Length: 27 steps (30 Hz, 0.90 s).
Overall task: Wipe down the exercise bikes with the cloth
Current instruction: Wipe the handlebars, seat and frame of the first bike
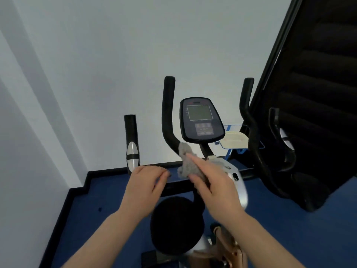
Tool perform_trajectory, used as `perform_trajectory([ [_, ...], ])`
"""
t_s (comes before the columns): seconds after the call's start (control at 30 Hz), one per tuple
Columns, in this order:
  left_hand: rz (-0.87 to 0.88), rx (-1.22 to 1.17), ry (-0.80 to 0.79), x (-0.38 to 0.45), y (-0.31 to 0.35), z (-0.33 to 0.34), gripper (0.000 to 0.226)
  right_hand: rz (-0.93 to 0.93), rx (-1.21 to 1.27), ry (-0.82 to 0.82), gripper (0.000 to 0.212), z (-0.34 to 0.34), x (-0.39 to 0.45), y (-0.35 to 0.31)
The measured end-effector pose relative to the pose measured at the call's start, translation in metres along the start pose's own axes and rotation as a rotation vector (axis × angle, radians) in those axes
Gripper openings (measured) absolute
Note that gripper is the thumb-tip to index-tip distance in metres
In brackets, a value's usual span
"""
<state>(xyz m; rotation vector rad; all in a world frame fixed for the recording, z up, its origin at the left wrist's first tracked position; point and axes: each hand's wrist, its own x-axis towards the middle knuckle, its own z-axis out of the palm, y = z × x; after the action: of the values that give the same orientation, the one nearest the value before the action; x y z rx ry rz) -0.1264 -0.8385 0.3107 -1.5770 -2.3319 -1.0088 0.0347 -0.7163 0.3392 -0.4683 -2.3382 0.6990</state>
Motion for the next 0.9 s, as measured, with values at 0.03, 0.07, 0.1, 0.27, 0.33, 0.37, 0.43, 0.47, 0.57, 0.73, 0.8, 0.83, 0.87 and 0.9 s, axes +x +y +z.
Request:
perform_trajectory([
  [0.03, 0.01, -0.068, 0.112, 0.0, -0.005, -0.004, 0.029, -0.081, -0.036, -0.051, 0.045, 0.004, 0.007, -0.004],
  [0.07, 0.004, -0.118, 0.215, 0.001, -0.012, -0.009, 0.027, -0.134, -0.084, -0.134, 0.047, 0.006, 0.015, -0.007],
  [0.1, -0.022, -0.162, 0.278, 0.002, -0.021, -0.014, 0.024, -0.165, -0.144, -0.231, 0.048, 0.008, 0.023, -0.01],
  [0.27, 0.064, -0.165, 0.04, 0.018, -0.064, -0.03, 0.028, -0.125, -0.455, -0.598, 0.047, 0.03, 0.044, -0.026],
  [0.33, 0.17, -0.062, -0.037, 0.022, -0.079, -0.029, 0.038, -0.075, -0.356, -0.666, 0.046, 0.052, 0.042, -0.04],
  [0.37, 0.204, -0.031, -0.056, 0.025, -0.085, -0.029, 0.043, -0.033, -0.305, -0.685, 0.045, 0.057, 0.04, -0.046],
  [0.43, 0.241, 0.013, -0.07, 0.029, -0.093, -0.031, 0.046, 0.08, -0.24, -0.723, 0.047, 0.052, 0.043, -0.046],
  [0.47, 0.26, 0.025, -0.075, 0.031, -0.097, -0.032, 0.047, 0.134, -0.223, -0.733, 0.047, 0.045, 0.043, -0.044],
  [0.57, 0.299, 0.01, -0.077, 0.034, -0.103, -0.032, 0.05, 0.201, -0.43, -0.638, 0.047, 0.049, 0.036, -0.053],
  [0.73, 0.31, -0.066, -0.057, 0.034, -0.101, -0.027, 0.045, 0.267, -0.594, -0.572, 0.054, 0.097, 0.03, -0.085],
  [0.8, 0.368, -0.044, -0.077, 0.039, -0.107, -0.032, 0.044, 0.341, -0.536, -0.561, 0.057, 0.085, 0.029, -0.085],
  [0.83, 0.406, -0.021, -0.086, 0.043, -0.11, -0.035, 0.043, 0.382, -0.524, -0.543, 0.059, 0.082, 0.026, -0.087],
  [0.87, 0.442, 0.008, -0.094, 0.049, -0.113, -0.038, 0.042, 0.412, -0.55, -0.537, 0.06, 0.083, 0.023, -0.089],
  [0.9, 0.47, 0.037, -0.103, 0.054, -0.116, -0.041, 0.042, 0.422, -0.603, -0.555, 0.059, 0.088, 0.023, -0.095],
])
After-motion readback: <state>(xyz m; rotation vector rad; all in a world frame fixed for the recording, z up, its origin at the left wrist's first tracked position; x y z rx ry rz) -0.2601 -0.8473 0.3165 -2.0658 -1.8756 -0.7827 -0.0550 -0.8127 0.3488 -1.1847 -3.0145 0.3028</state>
